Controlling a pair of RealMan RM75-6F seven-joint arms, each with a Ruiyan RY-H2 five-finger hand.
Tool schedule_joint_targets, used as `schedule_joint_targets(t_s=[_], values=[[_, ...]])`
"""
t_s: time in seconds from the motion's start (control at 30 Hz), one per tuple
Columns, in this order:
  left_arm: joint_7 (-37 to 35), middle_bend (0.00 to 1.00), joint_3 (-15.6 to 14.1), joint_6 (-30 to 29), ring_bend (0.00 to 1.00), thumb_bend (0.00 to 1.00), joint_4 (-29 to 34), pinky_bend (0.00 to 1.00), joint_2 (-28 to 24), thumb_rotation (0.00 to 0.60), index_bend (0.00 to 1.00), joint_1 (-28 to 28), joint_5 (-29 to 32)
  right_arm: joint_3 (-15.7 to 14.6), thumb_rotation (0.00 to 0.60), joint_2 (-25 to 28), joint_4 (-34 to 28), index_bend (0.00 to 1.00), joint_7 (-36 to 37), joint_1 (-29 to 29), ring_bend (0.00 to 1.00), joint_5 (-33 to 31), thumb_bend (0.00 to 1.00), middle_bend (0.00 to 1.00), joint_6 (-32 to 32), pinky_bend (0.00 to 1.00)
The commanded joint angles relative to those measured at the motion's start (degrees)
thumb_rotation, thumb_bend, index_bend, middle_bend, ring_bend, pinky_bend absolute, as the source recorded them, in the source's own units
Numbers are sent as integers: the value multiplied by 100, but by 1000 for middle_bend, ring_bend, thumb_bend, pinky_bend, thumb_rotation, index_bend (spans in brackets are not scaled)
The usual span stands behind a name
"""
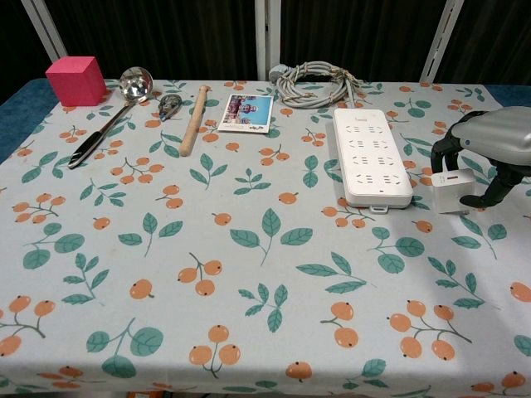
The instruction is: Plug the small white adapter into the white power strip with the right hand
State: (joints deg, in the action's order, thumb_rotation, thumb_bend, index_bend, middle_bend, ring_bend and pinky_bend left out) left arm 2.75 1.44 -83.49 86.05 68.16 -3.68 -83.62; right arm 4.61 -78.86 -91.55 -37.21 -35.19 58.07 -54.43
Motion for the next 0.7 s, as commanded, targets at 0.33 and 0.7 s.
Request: schedule_joint_targets(t_s=[0.33,0.7], values=[[-56,44,11,92,0,35,-63,0,25,600,98,-38,44,-47,600,-116,86,441,158,-58,143,18,260,452,-71,4],[-93,44,-11,58,0,34,-52,0,-1,600,98,-12,19,93,600,-24,203,821,2343,365,417,1452,502,658,-830,68]])
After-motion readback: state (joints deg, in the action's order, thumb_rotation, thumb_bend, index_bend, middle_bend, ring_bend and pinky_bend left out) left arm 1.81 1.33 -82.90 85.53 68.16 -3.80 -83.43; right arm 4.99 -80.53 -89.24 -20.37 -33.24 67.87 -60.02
